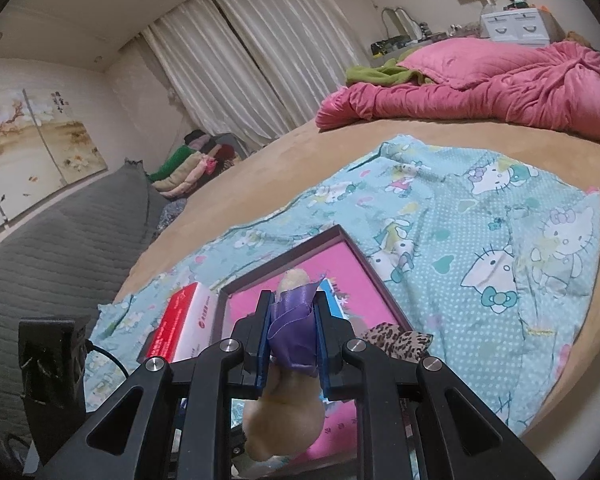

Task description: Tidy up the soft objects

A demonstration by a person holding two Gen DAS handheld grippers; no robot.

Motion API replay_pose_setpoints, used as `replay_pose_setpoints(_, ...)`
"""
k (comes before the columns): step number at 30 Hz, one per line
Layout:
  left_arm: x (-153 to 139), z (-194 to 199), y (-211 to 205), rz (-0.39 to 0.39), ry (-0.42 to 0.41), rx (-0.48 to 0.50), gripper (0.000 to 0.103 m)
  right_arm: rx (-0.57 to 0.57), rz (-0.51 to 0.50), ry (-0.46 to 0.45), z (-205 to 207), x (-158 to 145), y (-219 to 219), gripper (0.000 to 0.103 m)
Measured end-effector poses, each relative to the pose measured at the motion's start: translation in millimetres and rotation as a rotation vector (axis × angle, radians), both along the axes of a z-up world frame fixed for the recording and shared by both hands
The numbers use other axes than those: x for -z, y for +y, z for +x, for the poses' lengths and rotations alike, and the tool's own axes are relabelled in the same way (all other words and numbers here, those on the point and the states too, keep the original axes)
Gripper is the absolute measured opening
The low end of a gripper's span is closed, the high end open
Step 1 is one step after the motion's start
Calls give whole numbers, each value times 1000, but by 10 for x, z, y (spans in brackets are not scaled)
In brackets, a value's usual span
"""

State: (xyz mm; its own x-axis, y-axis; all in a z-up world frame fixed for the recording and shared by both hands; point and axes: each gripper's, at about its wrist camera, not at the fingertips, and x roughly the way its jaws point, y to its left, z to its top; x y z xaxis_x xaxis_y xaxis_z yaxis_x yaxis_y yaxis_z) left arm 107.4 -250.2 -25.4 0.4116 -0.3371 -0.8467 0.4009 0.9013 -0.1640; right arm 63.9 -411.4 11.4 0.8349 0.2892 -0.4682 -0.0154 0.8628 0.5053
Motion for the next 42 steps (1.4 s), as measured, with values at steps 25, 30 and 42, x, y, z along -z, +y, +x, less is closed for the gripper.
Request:
replay_pose_setpoints(25, 232, 56, 129, 9, 36, -38, 46, -89, -25, 108, 201, 321, 199, 20)
replay_pose_setpoints(30, 240, 56, 138, 14, 35, -40, 46, -87, -36, 148, 239, 409, 200, 20)
replay_pose_setpoints(42, 238, 67, 149, 11, 37, -43, 46, -35, -90, 186, 247, 497, 152, 23)
